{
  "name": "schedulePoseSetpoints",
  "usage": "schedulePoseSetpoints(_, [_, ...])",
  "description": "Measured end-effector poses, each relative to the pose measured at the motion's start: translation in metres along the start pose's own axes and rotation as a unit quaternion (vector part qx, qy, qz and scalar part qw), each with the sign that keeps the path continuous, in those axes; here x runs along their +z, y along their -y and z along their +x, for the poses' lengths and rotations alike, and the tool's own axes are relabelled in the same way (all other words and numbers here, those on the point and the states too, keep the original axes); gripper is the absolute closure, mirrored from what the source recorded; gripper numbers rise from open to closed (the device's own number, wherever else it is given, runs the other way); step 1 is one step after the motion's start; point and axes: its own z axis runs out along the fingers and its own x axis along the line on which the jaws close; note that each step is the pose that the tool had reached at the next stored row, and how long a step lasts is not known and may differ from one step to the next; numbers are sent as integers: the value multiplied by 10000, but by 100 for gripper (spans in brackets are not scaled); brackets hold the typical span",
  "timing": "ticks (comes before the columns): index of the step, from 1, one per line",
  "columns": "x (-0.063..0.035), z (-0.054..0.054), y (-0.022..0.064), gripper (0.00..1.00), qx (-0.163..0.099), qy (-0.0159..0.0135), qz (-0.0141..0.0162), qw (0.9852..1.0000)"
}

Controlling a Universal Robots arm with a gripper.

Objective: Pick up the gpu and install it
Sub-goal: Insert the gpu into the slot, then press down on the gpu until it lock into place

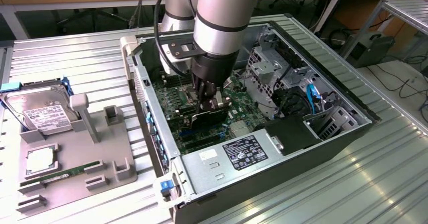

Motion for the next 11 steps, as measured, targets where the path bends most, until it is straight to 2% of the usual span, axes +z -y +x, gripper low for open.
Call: schedulePoseSetpoints(11, [0, 0, 0, 89, 0, 0, 0, 10000])
